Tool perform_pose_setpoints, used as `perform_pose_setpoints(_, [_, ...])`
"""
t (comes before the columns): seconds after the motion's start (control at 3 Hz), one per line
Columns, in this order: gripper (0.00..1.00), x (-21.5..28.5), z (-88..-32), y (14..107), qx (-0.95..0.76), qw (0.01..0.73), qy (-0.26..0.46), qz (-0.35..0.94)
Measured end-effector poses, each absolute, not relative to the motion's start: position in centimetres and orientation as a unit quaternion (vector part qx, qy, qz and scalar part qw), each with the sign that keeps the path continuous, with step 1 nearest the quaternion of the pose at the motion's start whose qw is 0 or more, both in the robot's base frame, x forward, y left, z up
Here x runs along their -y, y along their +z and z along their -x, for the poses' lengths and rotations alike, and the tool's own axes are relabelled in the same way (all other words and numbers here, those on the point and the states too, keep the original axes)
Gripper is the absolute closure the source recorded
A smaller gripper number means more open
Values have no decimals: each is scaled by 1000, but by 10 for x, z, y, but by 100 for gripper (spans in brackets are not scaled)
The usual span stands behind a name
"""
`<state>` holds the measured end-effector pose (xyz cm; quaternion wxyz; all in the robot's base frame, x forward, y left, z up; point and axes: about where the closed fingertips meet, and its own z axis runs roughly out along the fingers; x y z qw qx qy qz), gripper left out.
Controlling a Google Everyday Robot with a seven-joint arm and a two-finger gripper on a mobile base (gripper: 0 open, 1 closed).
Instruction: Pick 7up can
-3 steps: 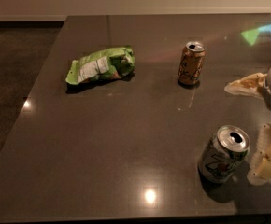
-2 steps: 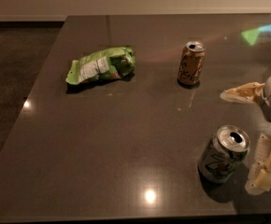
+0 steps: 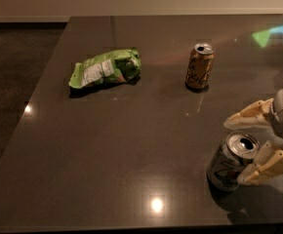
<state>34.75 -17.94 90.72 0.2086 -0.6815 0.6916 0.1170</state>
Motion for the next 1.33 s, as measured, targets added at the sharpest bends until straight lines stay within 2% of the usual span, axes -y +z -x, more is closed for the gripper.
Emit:
perform_pose_setpoints(1.0, [99, 180, -358, 948, -689, 221, 127, 679])
perform_pose_setpoints(1.33, [100, 176, -368, 981, -687, 222, 117, 681])
